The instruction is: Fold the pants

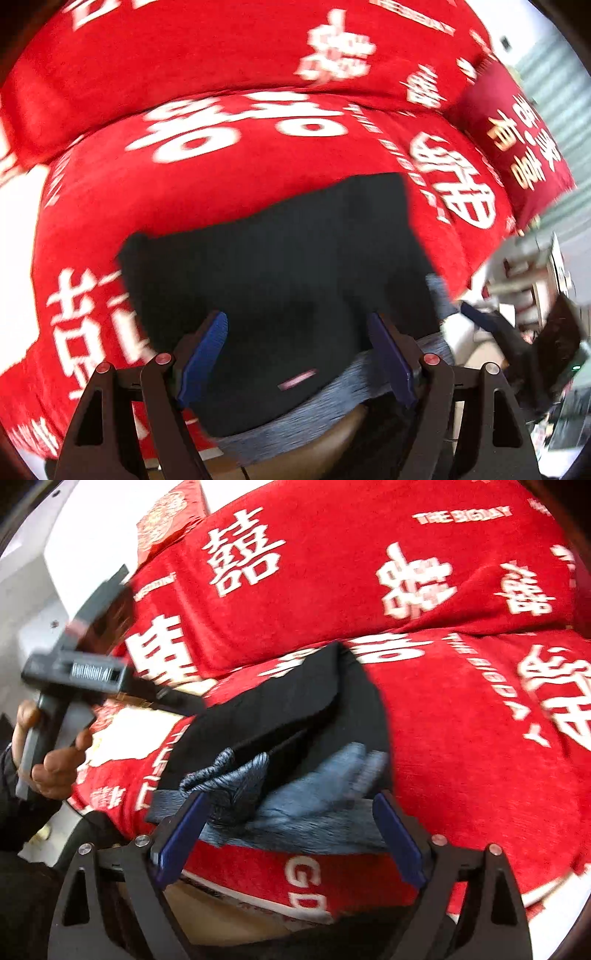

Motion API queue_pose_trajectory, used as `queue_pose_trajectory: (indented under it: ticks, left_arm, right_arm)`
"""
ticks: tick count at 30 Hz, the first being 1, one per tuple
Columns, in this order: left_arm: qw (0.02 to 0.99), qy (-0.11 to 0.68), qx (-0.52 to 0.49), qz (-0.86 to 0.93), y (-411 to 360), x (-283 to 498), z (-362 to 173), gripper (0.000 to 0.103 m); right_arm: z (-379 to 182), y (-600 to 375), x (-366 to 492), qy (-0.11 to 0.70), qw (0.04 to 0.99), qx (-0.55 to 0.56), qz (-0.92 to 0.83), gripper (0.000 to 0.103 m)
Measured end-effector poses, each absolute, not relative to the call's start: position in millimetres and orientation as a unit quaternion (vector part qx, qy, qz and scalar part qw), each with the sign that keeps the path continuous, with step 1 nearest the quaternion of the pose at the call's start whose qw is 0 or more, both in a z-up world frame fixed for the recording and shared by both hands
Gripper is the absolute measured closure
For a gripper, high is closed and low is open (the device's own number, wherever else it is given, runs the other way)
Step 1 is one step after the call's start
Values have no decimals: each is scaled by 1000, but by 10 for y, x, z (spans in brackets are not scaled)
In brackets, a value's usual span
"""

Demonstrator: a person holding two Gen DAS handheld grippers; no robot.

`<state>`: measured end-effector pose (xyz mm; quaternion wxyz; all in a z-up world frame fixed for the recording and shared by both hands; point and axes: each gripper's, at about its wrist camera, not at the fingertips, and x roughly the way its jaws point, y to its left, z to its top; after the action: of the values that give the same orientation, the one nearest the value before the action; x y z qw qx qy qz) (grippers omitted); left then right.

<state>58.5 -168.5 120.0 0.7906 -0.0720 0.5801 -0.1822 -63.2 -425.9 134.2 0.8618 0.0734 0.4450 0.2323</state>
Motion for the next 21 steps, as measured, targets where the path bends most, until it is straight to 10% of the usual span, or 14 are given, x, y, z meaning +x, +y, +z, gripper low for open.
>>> queue_pose_trajectory:
  ticks: [12,15,18,21]
  left_arm:
    - [798,583,-103,-115,-1262,366,804,23]
    - [799,581,-100,-116,-1275,353,776,23]
    - [803,579,-92,-108,-1313,353,746,23]
    - [805,578,-81,-105,-1332,342,775,23]
  right_arm:
    - [1180,-3944,-603,500,818,79,274,14]
    - [1136,-3933,-608,502,815,90,275,37]
    - [1005,-3885,-462,522,807,104,257,94]
    - [1118,-3824,-398,508,817,104,252,96]
